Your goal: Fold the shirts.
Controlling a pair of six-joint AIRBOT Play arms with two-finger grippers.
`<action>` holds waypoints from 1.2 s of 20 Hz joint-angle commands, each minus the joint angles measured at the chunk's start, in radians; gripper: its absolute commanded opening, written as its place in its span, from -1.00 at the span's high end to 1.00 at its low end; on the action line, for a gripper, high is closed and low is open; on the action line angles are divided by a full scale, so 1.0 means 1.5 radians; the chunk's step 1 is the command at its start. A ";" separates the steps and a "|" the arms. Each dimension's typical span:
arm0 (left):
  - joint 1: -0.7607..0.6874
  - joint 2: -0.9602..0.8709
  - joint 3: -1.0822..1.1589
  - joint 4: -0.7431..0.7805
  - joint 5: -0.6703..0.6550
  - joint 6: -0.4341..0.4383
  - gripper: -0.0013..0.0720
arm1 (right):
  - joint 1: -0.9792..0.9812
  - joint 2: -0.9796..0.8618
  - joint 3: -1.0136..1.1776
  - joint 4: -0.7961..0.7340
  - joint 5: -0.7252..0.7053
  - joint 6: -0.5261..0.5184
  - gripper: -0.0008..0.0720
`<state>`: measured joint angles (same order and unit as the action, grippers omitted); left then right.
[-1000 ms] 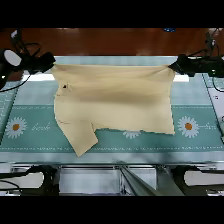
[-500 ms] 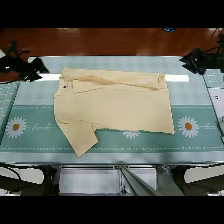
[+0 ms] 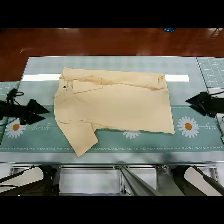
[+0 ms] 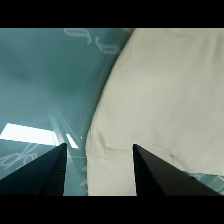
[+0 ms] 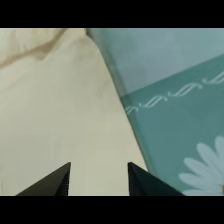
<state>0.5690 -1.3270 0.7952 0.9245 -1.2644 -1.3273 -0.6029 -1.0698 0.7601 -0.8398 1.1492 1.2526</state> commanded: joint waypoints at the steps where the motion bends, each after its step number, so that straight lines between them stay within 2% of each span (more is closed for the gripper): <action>1: 0.010 0.009 -0.108 -0.060 0.032 0.057 -0.42 | -0.013 0.102 -0.121 0.050 0.004 -0.018 -0.14; 5: -0.007 -0.005 -0.116 -0.063 0.049 0.057 -0.42 | -0.013 0.127 -0.137 0.051 0.020 -0.016 -0.14; 10: -0.090 -0.017 -0.115 -0.076 0.083 0.049 -0.40 | -0.020 0.127 -0.137 0.065 0.019 0.022 -0.14; 11: -0.102 -0.021 -0.114 -0.077 0.087 0.049 -0.17 | -0.037 0.127 -0.136 0.067 0.018 0.030 -0.14; 13: -0.113 -0.026 -0.112 -0.079 0.094 0.050 0.85 | -0.091 0.127 -0.136 0.039 0.019 0.037 -0.14; 14: -0.113 -0.025 -0.110 -0.080 0.095 0.059 0.93 | -0.119 0.127 -0.136 -0.004 0.026 0.043 -0.14; 16: -0.112 -0.025 -0.105 -0.079 0.092 0.070 0.93 | -0.166 0.127 -0.152 -0.128 0.057 0.080 -0.14; 17: -0.112 -0.025 -0.103 -0.081 0.091 0.070 0.93 | -0.178 0.127 -0.176 -0.142 0.070 0.101 -0.14; 20: -0.112 -0.025 -0.102 -0.081 0.090 0.070 0.93 | -0.180 0.127 -0.248 -0.123 0.082 0.100 -0.14; 24: -0.112 -0.025 -0.102 -0.081 0.091 0.077 0.93 | -0.134 0.100 -0.269 -0.109 0.088 0.088 -0.14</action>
<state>0.4011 -1.3643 0.6403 0.8059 -1.1275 -1.2186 -0.8387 -0.8944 0.3885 -0.9993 1.2617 1.3888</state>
